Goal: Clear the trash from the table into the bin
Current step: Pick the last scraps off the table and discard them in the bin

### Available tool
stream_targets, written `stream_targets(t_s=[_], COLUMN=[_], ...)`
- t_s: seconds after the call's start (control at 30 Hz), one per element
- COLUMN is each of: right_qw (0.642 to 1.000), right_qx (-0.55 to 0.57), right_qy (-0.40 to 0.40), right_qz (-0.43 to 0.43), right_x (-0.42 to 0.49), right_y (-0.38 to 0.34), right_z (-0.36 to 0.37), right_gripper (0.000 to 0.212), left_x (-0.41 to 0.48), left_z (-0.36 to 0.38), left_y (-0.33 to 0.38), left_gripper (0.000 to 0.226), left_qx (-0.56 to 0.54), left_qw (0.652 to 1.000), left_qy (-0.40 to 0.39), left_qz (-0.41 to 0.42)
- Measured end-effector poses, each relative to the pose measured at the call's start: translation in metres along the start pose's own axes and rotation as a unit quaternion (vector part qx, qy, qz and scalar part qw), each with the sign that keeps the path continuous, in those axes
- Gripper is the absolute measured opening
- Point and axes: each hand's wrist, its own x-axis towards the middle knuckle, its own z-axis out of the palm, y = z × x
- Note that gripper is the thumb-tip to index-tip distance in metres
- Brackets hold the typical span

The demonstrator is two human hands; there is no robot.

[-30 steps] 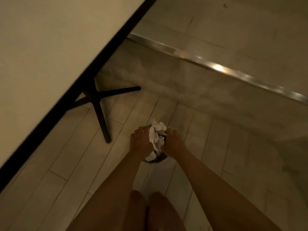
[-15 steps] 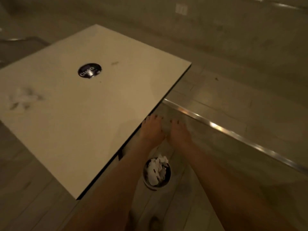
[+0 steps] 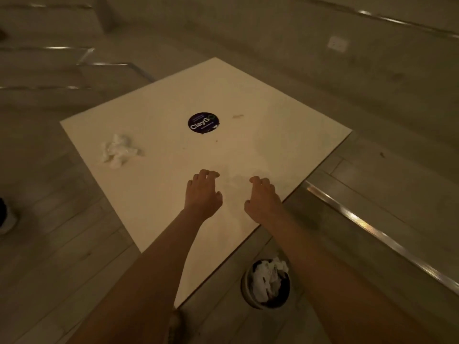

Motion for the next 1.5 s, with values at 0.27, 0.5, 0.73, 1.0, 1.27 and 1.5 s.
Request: stream_targets(t_s=[0.27,0.5,0.73,1.0,1.27,1.5], right_qw=[1.000,0.997,0.996,0.996,0.995,0.993], right_qx=[-0.008,0.001,0.006,-0.001,0.028,0.011], right_qy=[-0.005,0.018,0.030,0.051,0.081,0.084], right_qz=[0.028,0.077,0.084,0.073,0.050,0.078], right_x=[0.050,0.093,0.133,0.206,0.285,0.324], right_y=[-0.087,-0.162,-0.207,-0.228,-0.236,-0.235], right_z=[0.046,0.078,0.102,0.116,0.114,0.103], right_gripper=[0.049,0.049,0.052,0.052,0.049,0.044], left_x=[0.043,0.087,0.122,0.158,0.239,0.316], left_z=[-0.020,-0.048,-0.052,-0.025,-0.029,-0.058], left_y=[-0.113,-0.219,-0.298,-0.343,-0.349,-0.331], left_gripper=[0.049,0.048,0.086,0.069,0.025,0.039], left_qx=[-0.015,-0.001,0.004,0.016,-0.082,-0.128], left_qw=[1.000,1.000,0.993,0.998,0.991,0.984], left_qy=[-0.003,-0.017,0.009,0.021,-0.005,0.029], left_qz=[-0.006,-0.004,-0.121,-0.054,0.103,0.122])
